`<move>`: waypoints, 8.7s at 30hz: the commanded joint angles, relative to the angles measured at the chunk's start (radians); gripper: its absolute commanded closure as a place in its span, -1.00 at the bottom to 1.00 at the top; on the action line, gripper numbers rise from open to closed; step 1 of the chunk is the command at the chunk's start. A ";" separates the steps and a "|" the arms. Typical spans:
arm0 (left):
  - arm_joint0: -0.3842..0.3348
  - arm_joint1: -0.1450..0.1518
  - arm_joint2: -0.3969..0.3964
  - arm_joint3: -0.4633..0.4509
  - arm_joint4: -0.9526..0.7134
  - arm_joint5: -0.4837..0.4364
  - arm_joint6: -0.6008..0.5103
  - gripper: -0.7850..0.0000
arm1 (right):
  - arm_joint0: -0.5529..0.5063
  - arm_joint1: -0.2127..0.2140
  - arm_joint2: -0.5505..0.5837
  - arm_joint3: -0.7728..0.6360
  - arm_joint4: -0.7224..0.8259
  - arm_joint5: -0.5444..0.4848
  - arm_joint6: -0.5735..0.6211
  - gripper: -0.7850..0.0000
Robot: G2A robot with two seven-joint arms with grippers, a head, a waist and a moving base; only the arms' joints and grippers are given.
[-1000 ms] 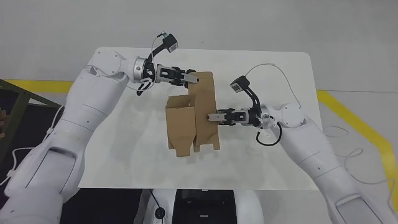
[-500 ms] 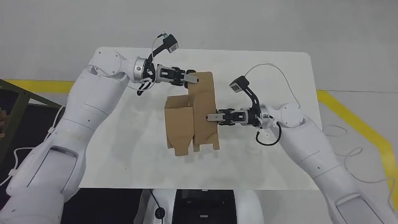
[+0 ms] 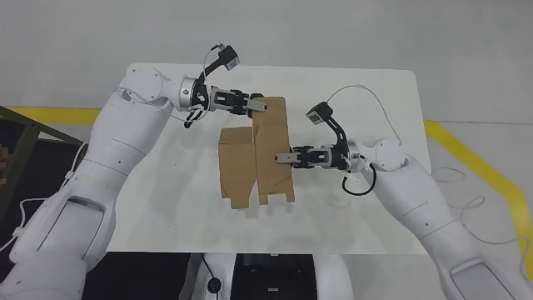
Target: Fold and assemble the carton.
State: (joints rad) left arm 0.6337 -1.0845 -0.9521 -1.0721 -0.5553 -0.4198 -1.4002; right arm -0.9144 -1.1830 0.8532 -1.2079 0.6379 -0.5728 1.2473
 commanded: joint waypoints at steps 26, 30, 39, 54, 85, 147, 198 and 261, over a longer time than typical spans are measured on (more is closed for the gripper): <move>0.166 0.052 -0.195 -0.097 0.012 0.224 0.290 -1.00 | -0.179 0.070 0.233 -0.213 -0.242 0.109 -0.350 1.00; 0.182 0.049 -0.188 -0.123 0.015 0.236 0.313 -1.00 | -0.216 0.074 0.263 -0.251 -0.249 0.140 -0.416 1.00; 0.207 0.035 -0.132 -0.191 0.057 0.248 0.351 -1.00 | -0.213 0.062 0.260 -0.239 -0.236 0.160 -0.515 1.00; 0.205 0.015 -0.084 -0.208 0.081 0.258 0.366 0.20 | -0.185 0.039 0.232 -0.185 -0.219 0.146 -0.558 1.00; 0.118 0.003 -0.093 -0.103 0.093 0.241 0.192 1.00 | -0.158 0.037 0.275 -0.088 -0.163 -0.002 -0.293 -1.00; 0.184 0.010 -0.134 -0.208 0.046 0.250 0.229 -1.00 | -0.227 0.073 0.318 -0.125 -0.053 0.017 -0.347 1.00; 0.185 -0.010 -0.134 -0.246 0.047 0.232 0.341 -1.00 | -0.273 0.055 0.331 -0.175 -0.234 0.052 -0.513 1.00; 0.202 -0.009 -0.157 -0.272 0.202 0.283 0.357 1.00 | -0.389 0.075 0.502 -0.266 -0.458 0.033 -0.620 -1.00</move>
State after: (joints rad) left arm 0.8354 -1.0943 -1.1092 -1.3441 -0.3563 -0.1344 -1.0378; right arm -1.2978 -1.1100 1.3473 -1.4662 0.1865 -0.5325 0.6213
